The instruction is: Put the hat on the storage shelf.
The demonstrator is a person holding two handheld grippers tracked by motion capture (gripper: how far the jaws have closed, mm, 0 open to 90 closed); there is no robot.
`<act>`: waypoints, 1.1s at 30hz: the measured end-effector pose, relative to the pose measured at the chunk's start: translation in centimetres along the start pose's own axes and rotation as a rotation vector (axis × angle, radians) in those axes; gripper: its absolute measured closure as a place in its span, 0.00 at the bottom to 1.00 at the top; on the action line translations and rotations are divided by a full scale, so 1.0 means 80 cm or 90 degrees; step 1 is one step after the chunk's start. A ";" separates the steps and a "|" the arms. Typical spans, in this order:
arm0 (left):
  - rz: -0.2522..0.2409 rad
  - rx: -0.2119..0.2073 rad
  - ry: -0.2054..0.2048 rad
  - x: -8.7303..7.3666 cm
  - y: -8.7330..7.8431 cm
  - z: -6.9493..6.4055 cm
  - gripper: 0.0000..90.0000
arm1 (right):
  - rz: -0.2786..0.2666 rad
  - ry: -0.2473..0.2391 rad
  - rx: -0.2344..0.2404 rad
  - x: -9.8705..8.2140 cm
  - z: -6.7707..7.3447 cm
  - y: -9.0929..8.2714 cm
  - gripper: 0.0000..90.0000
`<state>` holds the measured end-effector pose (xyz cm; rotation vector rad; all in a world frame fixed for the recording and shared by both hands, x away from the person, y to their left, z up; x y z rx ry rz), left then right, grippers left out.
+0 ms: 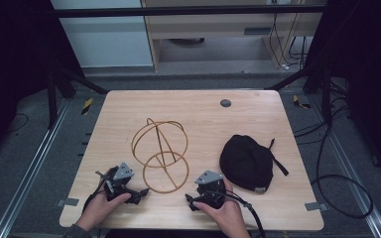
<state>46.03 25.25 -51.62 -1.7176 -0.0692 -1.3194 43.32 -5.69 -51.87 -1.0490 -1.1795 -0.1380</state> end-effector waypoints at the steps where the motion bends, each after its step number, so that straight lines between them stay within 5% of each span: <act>1: 0.000 0.000 0.001 0.000 0.000 0.000 0.00 | 0.001 0.003 0.001 0.000 0.000 0.000 0.09; 8: 0.000 -0.011 0.007 -0.002 -0.003 -0.001 0.00 | 0.010 -0.004 -0.002 0.002 0.002 -0.004 0.12; 12: 0.000 -0.009 0.007 -0.003 -0.004 -0.001 0.00 | -0.013 -0.025 -0.022 0.010 0.006 -0.029 0.11; 17: 0.000 -0.009 0.006 -0.002 -0.003 -0.001 0.00 | -0.005 -0.024 -0.060 0.009 0.002 -0.064 0.12; 23: -0.001 0.000 0.000 -0.003 -0.003 -0.001 0.00 | -0.013 -0.016 -0.139 -0.006 -0.012 -0.104 0.14; 26: 0.000 0.004 -0.002 -0.003 -0.004 -0.001 0.00 | -0.037 0.022 -0.192 -0.014 -0.034 -0.127 0.15; 30: 0.000 0.005 -0.003 -0.003 -0.004 -0.001 0.00 | -0.049 0.047 -0.215 -0.020 -0.048 -0.139 0.16; 33: -0.001 0.005 -0.005 -0.003 -0.004 -0.001 0.00 | -0.045 0.095 -0.227 -0.028 -0.060 -0.151 0.14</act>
Point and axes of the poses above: each handheld gripper's, and its own axes: y roughly forward along the jaws, x roughly out of its top, z roughly to its left, the point moved 1 cm from there along y, roughly forward along the jaws, and after that the axes turned 6 degrees about -z, right-handed, at the moved point
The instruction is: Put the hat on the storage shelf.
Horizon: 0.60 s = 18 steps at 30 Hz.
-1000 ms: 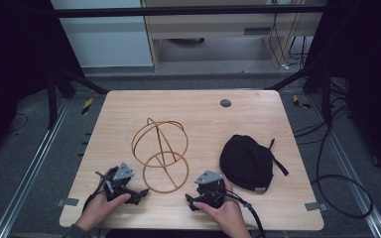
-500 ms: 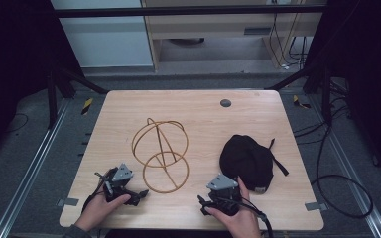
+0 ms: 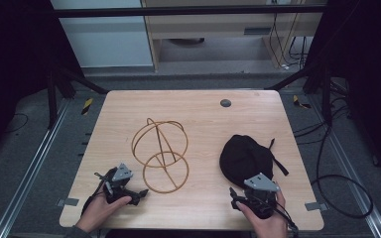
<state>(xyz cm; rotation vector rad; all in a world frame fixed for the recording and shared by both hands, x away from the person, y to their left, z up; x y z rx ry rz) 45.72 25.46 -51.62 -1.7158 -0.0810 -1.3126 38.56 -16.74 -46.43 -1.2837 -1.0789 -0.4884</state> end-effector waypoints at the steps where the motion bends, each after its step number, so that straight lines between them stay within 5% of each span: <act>1: 0.000 0.000 -0.001 0.000 0.000 0.000 0.00 | 0.005 0.008 -0.005 -0.001 -0.003 -0.001 0.14; 5: 0.001 0.000 0.001 0.000 0.000 0.000 0.00 | 0.029 0.039 -0.009 -0.001 -0.017 -0.005 0.15; 9: 0.001 -0.001 0.001 0.000 0.000 0.000 0.00 | 0.063 0.018 -0.032 0.007 -0.032 -0.006 0.13; 18: 0.001 -0.004 0.002 -0.001 -0.001 -0.001 0.00 | 0.117 -0.032 -0.002 0.047 -0.042 -0.008 0.12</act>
Point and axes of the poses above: each handheld gripper's, and its own axes: y roughly forward along the jaws, x roughly out of its top, z roughly to its left, the point moved 1 cm from there along y, roughly forward along the jaws, and after that the axes turned 6 degrees about -z, right-handed, at the moved point
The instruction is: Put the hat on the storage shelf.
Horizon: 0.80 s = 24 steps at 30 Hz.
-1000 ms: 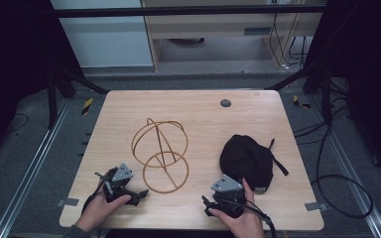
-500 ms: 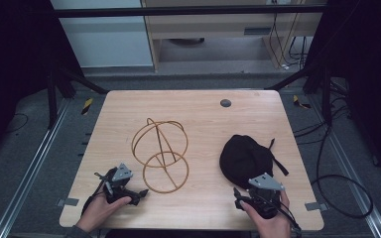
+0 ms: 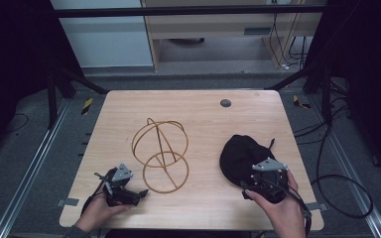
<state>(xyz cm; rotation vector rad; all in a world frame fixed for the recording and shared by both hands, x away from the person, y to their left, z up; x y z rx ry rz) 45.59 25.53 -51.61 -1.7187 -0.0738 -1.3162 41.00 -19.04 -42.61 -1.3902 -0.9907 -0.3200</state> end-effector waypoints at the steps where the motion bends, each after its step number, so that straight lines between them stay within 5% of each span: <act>1: 0.000 0.001 0.001 0.000 0.000 0.000 0.00 | 0.014 -0.027 -0.001 0.015 -0.004 0.001 0.13; 6: 0.000 0.002 0.001 0.000 0.000 0.000 0.00 | 0.035 -0.030 0.028 0.041 -0.016 0.003 0.15; 13: 0.000 0.002 0.001 0.000 0.000 0.000 0.00 | 0.102 -0.079 0.049 0.082 -0.035 0.004 0.17; 24: 0.000 0.002 0.001 0.000 0.000 0.000 0.00 | 0.117 -0.109 0.088 0.113 -0.042 0.005 0.16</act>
Point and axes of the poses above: each handheld gripper's, and its own axes: y roughly forward along the jaws, x roughly out of its top, z roughly to its left, the point moved 1 cm from there along y, roughly forward along the jaws, and after that the axes turned 6 degrees about -z, right-handed, at the moved point
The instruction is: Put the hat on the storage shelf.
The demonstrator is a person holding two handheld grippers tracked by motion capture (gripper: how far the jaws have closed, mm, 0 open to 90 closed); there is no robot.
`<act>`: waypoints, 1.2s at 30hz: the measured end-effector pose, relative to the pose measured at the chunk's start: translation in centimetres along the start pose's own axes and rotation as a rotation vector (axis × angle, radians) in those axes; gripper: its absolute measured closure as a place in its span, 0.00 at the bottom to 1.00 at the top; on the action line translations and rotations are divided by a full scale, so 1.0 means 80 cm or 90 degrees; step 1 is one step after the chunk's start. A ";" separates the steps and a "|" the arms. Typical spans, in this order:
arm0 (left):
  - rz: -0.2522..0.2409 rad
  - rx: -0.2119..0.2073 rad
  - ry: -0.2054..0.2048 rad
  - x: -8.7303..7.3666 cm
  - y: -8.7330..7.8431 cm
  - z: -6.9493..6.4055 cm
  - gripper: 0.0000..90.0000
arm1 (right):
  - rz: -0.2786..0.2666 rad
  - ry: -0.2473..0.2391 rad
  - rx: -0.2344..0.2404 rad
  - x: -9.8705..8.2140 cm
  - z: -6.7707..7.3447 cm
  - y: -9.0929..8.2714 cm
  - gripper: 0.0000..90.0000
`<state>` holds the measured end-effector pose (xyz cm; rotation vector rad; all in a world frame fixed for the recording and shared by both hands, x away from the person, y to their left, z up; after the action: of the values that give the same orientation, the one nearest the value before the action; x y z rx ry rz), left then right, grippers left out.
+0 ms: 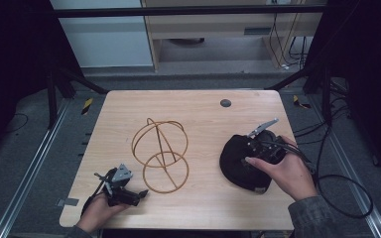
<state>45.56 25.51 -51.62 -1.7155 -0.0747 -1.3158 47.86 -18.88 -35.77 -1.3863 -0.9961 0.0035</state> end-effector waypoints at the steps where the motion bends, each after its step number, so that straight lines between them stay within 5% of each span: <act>1: 0.000 0.000 0.000 0.000 0.000 0.000 0.00 | 0.006 -0.008 -0.004 0.005 -0.005 -0.002 0.16; 15: -0.002 0.000 0.000 0.000 0.001 0.000 0.00 | 0.022 -0.041 0.018 0.029 -0.011 -0.001 0.20; 27: -0.001 0.000 0.000 0.000 0.001 0.000 0.00 | 0.043 -0.028 0.039 0.036 -0.026 0.005 0.33; 36: -0.001 0.001 -0.001 0.000 0.000 -0.001 0.00 | 0.077 -0.040 0.062 0.049 -0.035 0.038 0.33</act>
<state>45.55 25.45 -51.61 -1.7158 -0.0785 -1.3157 53.51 -18.23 -35.55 -1.3616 -0.9512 0.1839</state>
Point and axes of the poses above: each handheld gripper's, and its own axes: y roughly forward along the jaws, x roughly out of its top, z roughly to its left, the point moved 1 cm from there along y, roughly forward along the jaws, and after that the axes turned 6 degrees about -z, right-handed, at the moved point
